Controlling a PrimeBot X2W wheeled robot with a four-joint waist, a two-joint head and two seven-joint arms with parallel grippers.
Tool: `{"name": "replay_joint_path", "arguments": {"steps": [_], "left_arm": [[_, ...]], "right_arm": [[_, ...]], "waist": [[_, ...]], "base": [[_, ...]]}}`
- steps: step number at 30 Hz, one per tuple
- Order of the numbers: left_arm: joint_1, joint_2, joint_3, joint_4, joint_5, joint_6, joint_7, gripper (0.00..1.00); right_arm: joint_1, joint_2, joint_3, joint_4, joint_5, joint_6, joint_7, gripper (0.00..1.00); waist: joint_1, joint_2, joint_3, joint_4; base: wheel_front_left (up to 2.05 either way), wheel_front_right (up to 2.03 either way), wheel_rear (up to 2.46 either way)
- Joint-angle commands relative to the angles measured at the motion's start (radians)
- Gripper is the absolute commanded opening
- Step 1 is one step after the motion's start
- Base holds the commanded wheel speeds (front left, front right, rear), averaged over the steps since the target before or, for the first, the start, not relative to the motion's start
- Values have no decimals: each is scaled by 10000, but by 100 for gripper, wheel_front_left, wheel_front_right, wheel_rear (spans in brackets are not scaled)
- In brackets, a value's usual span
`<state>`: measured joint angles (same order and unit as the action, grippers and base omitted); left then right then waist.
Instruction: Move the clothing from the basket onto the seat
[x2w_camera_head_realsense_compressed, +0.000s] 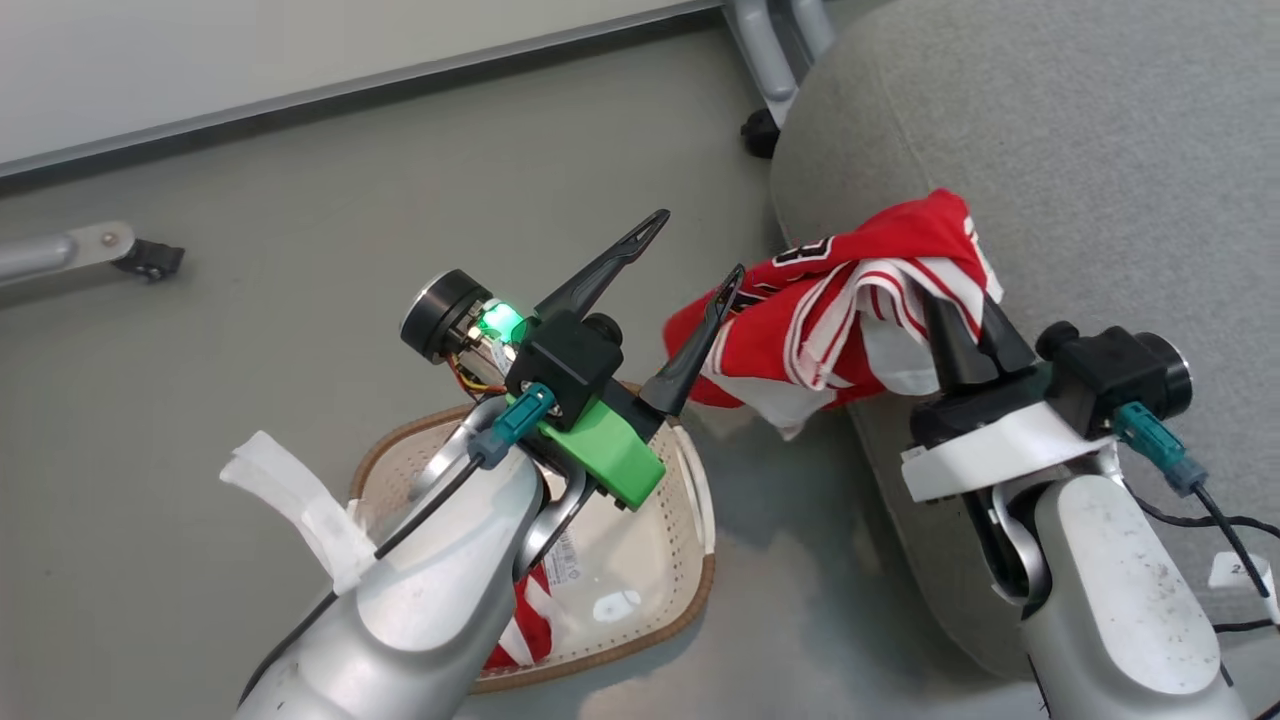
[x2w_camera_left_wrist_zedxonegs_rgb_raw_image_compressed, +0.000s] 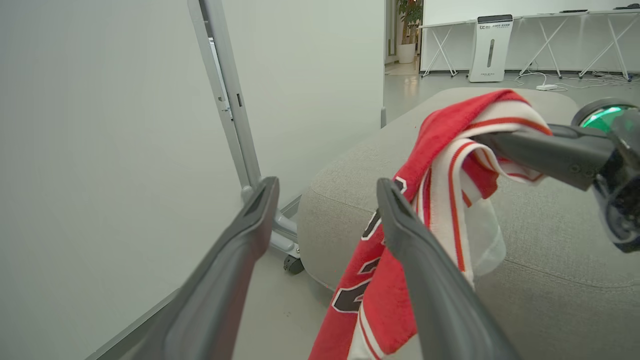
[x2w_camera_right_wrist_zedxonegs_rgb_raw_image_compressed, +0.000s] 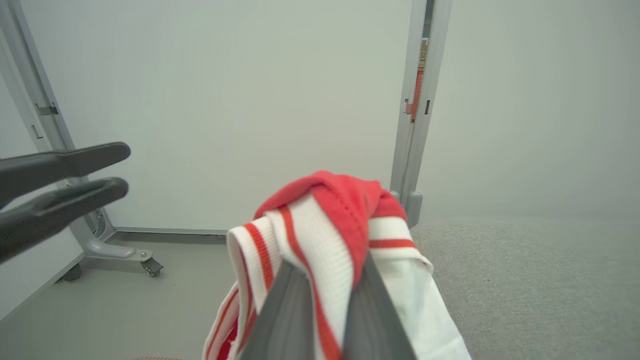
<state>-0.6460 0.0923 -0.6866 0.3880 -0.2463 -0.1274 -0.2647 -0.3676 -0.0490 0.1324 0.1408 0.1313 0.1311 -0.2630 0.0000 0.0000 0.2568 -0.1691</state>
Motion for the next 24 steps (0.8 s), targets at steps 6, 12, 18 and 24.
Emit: {"name": "replay_joint_path", "arguments": {"steps": [6, 12, 18, 24], "left_arm": [[-371, 259, -194, 76, 38, -42, 5, 100], [-477, 421, -267, 53, -46, -39, 5, 100], [-180, 600, -118, -105, -84, 33, 5, 100], [-249, 777, -58, -240, 20, 86, 5, 100]], "right_arm": [[228, -23, -776, -303, 119, -5, -28, 0], [434, -21, -1219, -494, 301, -7, -28, 0], [233, -23, -1706, -666, 699, -7, -28, 0], [-985, -26, -2586, -826, 325, -7, -28, 0]], "waist": [[0, 0, 837, -1435], [0, 0, 1070, -2001], [0, 0, 1199, -2078], [0, 0, 1663, -1935]], "base": [[0, 0, 0], [0, 0, 0], [0, 0, 0], [0, 0, 0]]}}
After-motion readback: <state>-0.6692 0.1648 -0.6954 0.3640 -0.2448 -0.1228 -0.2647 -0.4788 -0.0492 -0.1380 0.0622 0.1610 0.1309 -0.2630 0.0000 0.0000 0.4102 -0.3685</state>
